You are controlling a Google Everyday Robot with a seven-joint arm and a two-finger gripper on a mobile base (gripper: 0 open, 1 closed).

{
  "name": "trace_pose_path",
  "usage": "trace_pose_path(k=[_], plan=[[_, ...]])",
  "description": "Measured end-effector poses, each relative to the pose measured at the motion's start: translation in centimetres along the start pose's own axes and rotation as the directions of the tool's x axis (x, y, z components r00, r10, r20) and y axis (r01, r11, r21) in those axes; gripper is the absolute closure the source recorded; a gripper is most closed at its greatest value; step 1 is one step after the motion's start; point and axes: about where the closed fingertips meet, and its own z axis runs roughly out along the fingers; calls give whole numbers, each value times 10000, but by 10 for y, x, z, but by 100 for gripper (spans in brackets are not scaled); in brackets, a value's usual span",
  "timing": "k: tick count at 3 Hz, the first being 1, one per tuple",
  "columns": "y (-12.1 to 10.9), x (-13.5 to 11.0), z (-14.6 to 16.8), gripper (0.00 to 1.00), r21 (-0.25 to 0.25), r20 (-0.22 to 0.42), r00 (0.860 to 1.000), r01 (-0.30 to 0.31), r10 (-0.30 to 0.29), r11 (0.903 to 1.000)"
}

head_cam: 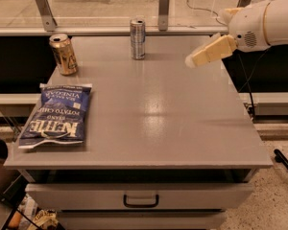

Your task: Pick redbull can

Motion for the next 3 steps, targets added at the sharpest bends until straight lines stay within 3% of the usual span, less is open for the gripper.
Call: trace_pose_path(k=[1, 2, 3], plan=[[2, -2, 15, 0, 61, 193, 9998, 38, -39, 10000], [4, -2, 53, 0, 252, 613, 9981, -8, -8, 9997], [-2, -2, 86, 0, 750, 767, 9965, -391, 333, 9964]])
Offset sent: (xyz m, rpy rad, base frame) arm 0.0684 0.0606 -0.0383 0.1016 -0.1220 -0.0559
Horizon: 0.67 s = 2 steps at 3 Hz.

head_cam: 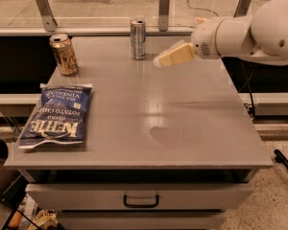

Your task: Pick redbull can

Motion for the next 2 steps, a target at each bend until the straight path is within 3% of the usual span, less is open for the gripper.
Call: trace_pose_path(k=[1, 2], plan=[[-11, 2, 27, 0, 574, 21, 9972, -753, 753, 9955], [-26, 9, 55, 0, 750, -5, 9882, -1525, 1530, 9854]])
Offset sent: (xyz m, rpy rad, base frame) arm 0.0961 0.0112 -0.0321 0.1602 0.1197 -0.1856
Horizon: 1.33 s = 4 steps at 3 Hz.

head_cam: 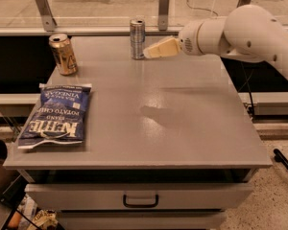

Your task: Pick redbull can

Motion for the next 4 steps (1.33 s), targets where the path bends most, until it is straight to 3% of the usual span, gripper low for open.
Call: trace_pose_path(k=[2, 4], plan=[[-16, 6, 57, 0, -409, 394, 9970, -654, 670, 9970], [-8, -6, 103, 0, -1161, 1243, 9882, -746, 890, 9904]])
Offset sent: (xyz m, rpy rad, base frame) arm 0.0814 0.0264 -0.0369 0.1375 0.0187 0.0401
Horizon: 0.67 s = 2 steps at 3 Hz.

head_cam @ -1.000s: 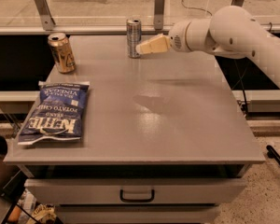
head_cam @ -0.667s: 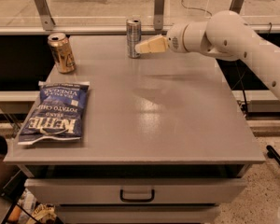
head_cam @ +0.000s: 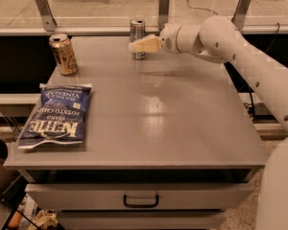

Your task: Pick redbull can

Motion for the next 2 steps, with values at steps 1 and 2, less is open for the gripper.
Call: trace_pose_path(k=[1, 2], plan=[[8, -11, 19, 0, -393, 352, 9993, 104, -90, 9992], [14, -16, 34, 0, -685, 556, 9984, 131, -93, 9976]])
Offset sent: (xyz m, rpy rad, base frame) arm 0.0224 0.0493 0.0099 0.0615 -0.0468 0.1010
